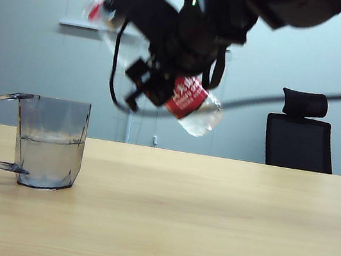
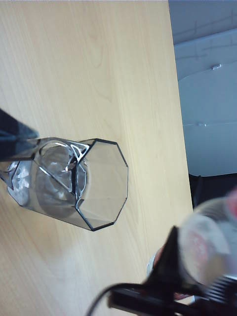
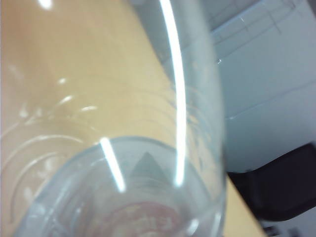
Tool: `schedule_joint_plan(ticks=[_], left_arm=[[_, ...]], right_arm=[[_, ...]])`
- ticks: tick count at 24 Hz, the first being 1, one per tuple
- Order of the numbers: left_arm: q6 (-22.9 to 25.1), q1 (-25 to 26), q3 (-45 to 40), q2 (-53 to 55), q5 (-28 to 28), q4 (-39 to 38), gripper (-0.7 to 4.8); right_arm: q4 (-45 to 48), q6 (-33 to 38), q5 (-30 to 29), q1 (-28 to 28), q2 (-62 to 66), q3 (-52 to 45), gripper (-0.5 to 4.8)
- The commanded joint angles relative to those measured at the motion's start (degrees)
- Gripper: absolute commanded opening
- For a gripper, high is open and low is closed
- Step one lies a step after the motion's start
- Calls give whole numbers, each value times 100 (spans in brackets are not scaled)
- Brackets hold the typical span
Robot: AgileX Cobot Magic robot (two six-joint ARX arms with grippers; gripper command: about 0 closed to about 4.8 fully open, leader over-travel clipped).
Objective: Pick up the mineral water bottle on the table and pour water into the mug until it's half full.
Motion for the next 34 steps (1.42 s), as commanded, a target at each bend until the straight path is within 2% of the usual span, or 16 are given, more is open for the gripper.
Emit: schedule_joint_plan(ticks=[1, 6, 9, 13, 19, 24, 34], left_arm=[[-17, 0, 15, 9, 2, 37, -2], [-17, 13, 15, 9, 2, 37, -2], [-17, 133, 15, 9, 4, 37, -2], [-17, 503, 15, 9, 2, 37, -2], [-17, 890, 15, 9, 0, 37, -2], [-17, 901, 15, 9, 2, 35, -2], [-17, 898, 15, 9, 2, 35, -2]], right_arm=[[59, 1574, 131, 2, -367, 17, 264], [-208, 3150, 26, -28, -876, -264, 264], [-192, 3960, -295, -103, -1182, -623, 264], [72, 4647, -765, -271, -1558, -1327, 264], [1058, 5488, -861, -514, -1648, -2280, 260], [1969, 5626, -796, -728, -1641, -3012, 261], [2072, 5510, -970, -883, -1639, -3316, 265]])
